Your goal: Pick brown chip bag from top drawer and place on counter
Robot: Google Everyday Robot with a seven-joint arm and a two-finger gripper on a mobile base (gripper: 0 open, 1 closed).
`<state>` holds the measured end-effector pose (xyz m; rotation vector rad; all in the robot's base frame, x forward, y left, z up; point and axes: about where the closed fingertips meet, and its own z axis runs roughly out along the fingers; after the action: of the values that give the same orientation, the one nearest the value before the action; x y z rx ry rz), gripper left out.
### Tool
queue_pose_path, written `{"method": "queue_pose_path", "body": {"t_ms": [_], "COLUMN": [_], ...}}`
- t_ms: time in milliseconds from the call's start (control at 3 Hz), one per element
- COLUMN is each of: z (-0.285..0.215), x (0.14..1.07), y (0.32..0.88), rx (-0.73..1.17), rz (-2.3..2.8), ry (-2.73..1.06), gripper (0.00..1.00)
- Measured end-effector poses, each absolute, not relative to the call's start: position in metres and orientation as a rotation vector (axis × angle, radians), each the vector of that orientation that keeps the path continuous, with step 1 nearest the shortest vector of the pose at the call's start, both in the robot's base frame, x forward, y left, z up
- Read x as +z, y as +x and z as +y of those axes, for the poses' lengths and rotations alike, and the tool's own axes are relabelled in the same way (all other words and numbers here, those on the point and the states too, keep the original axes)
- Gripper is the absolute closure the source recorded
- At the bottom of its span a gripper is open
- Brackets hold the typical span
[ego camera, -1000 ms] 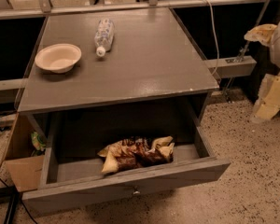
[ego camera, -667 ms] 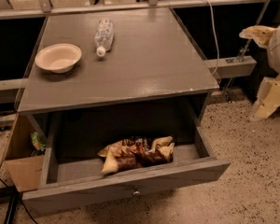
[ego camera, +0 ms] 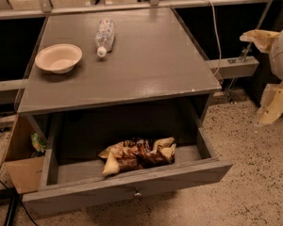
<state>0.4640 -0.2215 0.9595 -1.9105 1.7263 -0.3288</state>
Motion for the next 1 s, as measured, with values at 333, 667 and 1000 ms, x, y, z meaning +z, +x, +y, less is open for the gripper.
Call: {"method": "queue_pose_path", "body": {"t_ms": [333, 667, 1000], "z": [-0.215, -0.211, -0.203], "x": [0.951, 0.944, 0.943], "y": [0.466, 0.474, 0.485], "rx": [-0.392, -0.446, -0.420], "rz": [1.651, 1.469, 1.259], "ry": [-1.973, -2.128, -2.296], "gripper": [0.00, 0.00, 0.00]}}
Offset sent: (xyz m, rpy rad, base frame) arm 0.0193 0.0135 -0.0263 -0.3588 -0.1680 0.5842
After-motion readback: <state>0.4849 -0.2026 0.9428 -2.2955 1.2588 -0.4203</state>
